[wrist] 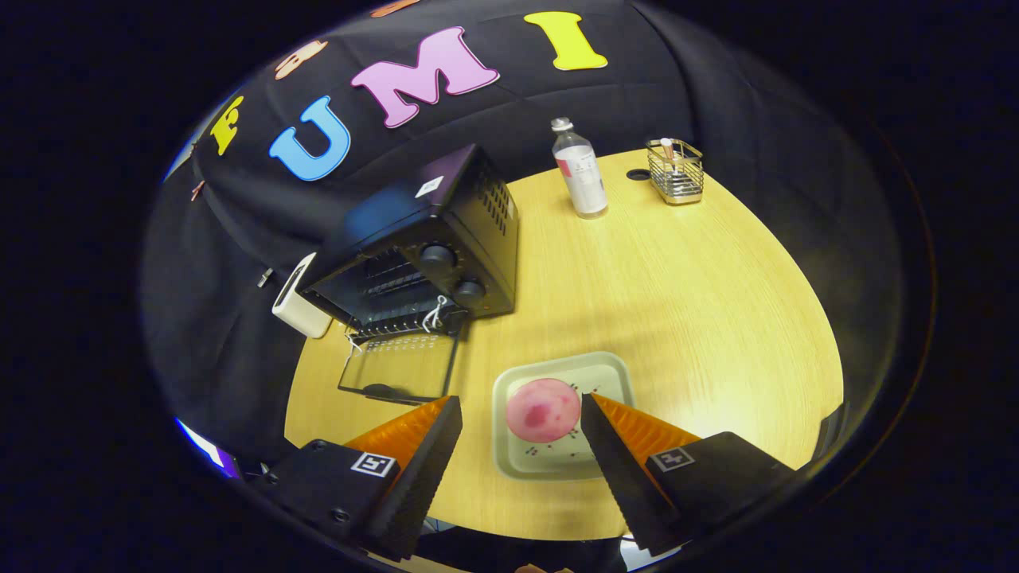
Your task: Open the toaster oven, put the food inside, and close the toaster oven door.
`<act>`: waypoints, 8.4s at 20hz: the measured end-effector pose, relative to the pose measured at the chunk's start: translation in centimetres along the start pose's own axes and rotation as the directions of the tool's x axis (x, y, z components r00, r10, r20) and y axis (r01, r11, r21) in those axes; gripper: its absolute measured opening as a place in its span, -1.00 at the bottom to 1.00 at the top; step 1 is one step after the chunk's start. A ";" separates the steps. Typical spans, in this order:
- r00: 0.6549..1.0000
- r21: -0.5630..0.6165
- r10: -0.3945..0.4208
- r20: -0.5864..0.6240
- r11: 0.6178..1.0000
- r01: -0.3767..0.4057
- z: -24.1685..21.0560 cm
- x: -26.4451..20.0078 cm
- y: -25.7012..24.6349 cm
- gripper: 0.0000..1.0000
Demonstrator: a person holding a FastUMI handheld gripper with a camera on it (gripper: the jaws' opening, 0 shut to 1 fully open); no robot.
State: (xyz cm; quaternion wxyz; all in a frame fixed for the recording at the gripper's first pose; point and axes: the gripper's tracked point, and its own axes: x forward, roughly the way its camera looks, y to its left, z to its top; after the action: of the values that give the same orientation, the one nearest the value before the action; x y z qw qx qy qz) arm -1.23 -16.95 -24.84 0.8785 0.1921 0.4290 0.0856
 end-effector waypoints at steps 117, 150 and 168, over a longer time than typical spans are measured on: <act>0.917 0.645 -0.177 0.358 0.757 -0.106 5.7 19.1 20.9 -0.47; 0.974 -0.185 -0.201 0.106 0.958 0.218 -10.9 9.7 19.8 0.99; 0.953 -0.322 -0.302 -0.013 0.904 0.282 -11.6 17.1 18.7 0.97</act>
State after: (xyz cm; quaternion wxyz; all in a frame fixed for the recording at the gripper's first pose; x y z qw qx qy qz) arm 0.49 8.49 -35.96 0.8869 -0.0207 0.4608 0.0266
